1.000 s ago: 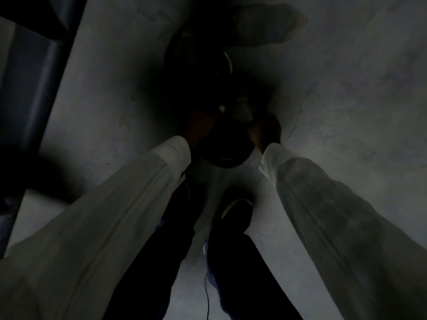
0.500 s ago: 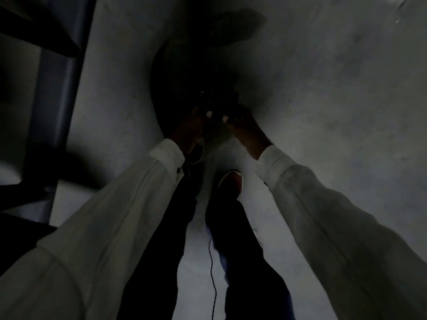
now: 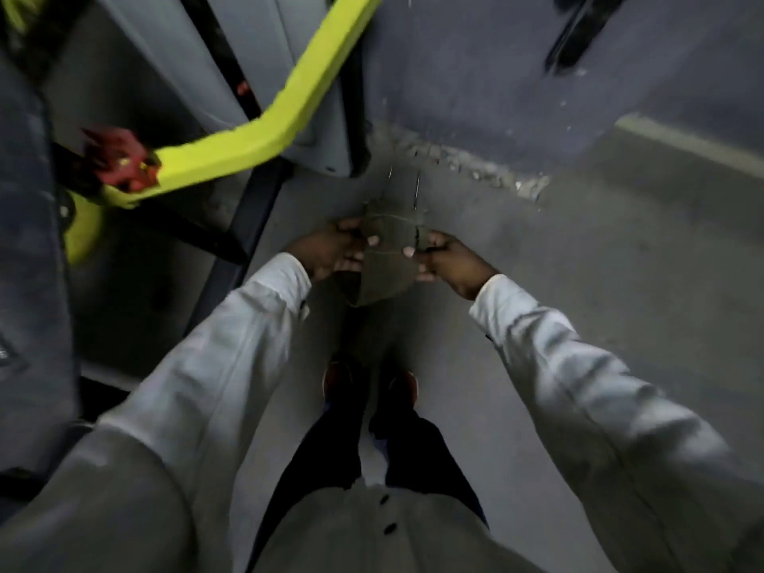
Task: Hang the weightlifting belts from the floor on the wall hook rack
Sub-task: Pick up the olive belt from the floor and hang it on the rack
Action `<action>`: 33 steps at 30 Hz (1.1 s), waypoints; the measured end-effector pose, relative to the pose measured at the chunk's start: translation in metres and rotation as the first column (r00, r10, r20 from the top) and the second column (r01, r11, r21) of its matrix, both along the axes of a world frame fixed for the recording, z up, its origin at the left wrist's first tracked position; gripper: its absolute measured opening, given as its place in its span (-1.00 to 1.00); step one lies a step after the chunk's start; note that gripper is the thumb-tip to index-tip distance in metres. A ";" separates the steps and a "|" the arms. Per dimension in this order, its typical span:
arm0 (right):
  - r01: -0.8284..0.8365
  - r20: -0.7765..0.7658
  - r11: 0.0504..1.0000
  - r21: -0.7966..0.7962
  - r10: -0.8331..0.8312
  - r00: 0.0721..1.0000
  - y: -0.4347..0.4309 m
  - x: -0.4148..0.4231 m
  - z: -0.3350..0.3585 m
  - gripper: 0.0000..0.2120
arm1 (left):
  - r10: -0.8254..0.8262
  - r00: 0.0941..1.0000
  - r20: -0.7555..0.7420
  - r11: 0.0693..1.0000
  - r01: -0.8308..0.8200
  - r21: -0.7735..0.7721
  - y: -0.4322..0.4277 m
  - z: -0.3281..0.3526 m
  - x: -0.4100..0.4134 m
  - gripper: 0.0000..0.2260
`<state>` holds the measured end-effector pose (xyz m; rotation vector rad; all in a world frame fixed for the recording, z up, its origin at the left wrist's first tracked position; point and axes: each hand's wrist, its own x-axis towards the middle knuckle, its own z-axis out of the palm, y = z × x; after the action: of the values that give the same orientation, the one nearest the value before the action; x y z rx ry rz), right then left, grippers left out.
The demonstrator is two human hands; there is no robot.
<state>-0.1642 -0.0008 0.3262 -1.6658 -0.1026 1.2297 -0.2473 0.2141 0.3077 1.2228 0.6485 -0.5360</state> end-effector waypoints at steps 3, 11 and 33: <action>0.007 0.131 1.000 0.027 -0.010 0.991 -0.002 0.002 0.064 -0.79 | 0.000 0.993 0.116 0.997 0.009 -0.075 0.010 0.069 0.008 -0.68; -0.042 0.472 0.975 0.218 -0.068 0.879 -0.001 0.043 0.209 -0.14 | -0.122 0.869 0.480 0.966 -0.007 0.258 -0.005 0.238 0.033 -0.73; -0.068 0.779 0.821 0.566 -0.507 0.369 -0.015 0.066 0.590 -0.76 | 0.080 0.170 0.982 0.925 -0.381 -0.010 -0.069 0.540 0.123 -0.70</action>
<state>-0.0978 -0.0157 0.9159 -1.5836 -0.7976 -0.1340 -0.1244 0.1454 0.8476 1.3674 -0.2749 0.6915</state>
